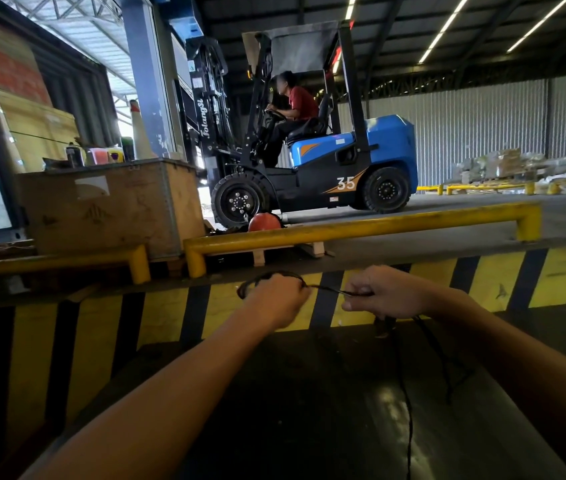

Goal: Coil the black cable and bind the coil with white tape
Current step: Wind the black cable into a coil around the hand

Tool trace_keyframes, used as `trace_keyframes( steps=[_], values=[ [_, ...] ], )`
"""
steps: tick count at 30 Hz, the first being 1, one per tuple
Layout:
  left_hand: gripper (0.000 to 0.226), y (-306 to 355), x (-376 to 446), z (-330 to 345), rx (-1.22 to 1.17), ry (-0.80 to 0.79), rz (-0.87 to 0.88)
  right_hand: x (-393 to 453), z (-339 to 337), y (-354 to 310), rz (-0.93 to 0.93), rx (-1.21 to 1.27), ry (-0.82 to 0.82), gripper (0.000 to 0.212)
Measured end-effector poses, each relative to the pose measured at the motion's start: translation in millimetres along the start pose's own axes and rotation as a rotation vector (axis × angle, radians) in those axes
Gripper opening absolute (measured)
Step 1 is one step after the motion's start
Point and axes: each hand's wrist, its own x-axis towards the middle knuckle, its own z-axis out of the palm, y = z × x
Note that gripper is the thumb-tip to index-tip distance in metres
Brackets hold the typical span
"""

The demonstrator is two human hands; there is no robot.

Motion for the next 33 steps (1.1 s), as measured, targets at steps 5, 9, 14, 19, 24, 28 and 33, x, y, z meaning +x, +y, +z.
trace_keyframes(
  steps=[5,9,14,19,24,28,33],
  values=[
    [0.044,-32,6,-14,-0.669,0.114,-0.257,-20,20,33,0.135,0.063,-0.163,0.028],
    [0.044,-20,-9,-26,-1.211,-0.3,-0.386,-26,35,59,0.296,0.037,-0.176,0.029],
    [0.044,5,-20,-41,-1.595,-0.669,-0.121,-26,51,77,0.417,-0.005,-0.127,0.027],
    [0.047,19,-6,-48,-1.973,-0.251,-0.063,-15,79,48,0.299,0.025,-0.06,0.02],
    [0.052,-6,7,-56,-1.98,0.177,-0.131,-27,87,51,0.248,0.114,-0.039,0.022],
    [0.049,-18,7,-46,-1.641,0.556,-0.218,-30,73,53,0.199,0.07,-0.023,0.021],
    [0.039,-39,3,-7,-0.447,0.292,0.08,-40,38,69,0.3,0.267,0.358,0.023]
  ],
)
